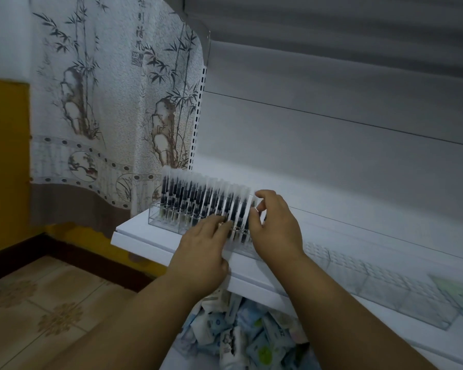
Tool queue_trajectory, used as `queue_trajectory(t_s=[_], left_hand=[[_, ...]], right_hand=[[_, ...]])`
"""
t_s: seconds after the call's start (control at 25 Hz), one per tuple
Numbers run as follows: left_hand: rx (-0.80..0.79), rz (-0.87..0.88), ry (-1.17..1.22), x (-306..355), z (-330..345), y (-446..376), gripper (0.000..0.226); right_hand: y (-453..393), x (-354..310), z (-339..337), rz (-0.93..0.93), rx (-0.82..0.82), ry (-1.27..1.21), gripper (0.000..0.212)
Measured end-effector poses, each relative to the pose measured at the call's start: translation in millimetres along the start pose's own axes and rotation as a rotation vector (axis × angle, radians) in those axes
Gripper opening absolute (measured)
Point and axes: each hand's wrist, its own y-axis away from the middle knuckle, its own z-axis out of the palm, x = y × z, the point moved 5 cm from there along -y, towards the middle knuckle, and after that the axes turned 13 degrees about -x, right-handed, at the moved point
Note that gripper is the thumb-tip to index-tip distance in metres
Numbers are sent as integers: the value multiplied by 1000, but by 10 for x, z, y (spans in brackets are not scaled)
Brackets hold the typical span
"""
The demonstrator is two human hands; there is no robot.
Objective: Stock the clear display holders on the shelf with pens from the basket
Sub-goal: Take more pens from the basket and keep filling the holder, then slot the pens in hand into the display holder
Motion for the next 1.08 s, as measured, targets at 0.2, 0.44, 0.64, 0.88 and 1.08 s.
queue_trajectory(t_s=[0.2, 0.44, 0.64, 0.88, 1.08], left_hand=[[210, -258, 114, -218, -154, 1104, 53], [234, -543, -67, -670, -447, 2527, 52], [234, -701, -125, -991, -477, 3298, 49], [41, -890, 70, -1829, 559, 3760, 45], [-243, -1050, 359, -2872, 1795, 3937, 44]], right_hand=[[481, -487, 404, -126, -115, -84, 38], [1189, -1415, 1128, -384, -262, -266, 32], [1558, -1847, 1823, -448, -429, -340, 33], [1860, -1610, 3413, -321, -741, -257, 32], [2057, -1220, 4959, -209, -1041, -97, 31]])
